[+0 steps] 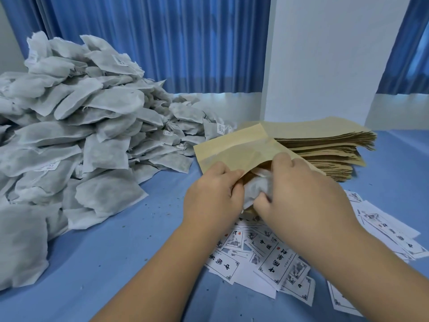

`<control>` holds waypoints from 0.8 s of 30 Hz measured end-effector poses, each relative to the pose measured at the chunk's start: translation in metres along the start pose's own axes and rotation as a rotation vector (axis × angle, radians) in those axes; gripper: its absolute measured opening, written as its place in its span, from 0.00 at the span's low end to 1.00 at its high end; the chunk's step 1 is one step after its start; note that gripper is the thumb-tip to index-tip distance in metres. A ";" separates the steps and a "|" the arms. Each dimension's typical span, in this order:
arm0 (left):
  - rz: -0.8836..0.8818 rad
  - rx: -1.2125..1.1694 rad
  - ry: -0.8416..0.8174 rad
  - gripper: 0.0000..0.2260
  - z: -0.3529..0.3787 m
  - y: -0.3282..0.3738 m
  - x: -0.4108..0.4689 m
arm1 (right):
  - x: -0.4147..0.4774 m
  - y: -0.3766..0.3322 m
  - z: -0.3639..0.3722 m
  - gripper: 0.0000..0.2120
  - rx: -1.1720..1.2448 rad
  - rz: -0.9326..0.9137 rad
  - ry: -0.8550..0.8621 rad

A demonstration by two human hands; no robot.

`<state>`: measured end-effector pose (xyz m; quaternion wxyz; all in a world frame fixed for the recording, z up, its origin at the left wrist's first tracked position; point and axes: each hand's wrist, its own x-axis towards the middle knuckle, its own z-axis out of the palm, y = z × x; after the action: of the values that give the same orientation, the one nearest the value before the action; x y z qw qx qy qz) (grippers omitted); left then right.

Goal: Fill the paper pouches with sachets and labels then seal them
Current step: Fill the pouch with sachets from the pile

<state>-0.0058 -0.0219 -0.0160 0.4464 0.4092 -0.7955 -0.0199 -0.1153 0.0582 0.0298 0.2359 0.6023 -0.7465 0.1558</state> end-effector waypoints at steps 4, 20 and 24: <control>0.021 0.014 0.041 0.12 0.000 0.003 0.000 | 0.009 0.005 0.000 0.14 -0.048 0.040 0.109; -0.086 -0.083 0.065 0.08 -0.001 0.000 -0.001 | -0.001 0.018 0.032 0.07 0.551 -0.191 0.203; -0.115 -0.116 0.084 0.09 -0.002 -0.004 0.002 | -0.014 0.020 0.034 0.21 0.558 -0.314 0.127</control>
<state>-0.0023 -0.0257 -0.0150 0.5006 0.4280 -0.7488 -0.0744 -0.1382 0.0571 -0.0056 0.1289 0.7405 -0.5568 0.3536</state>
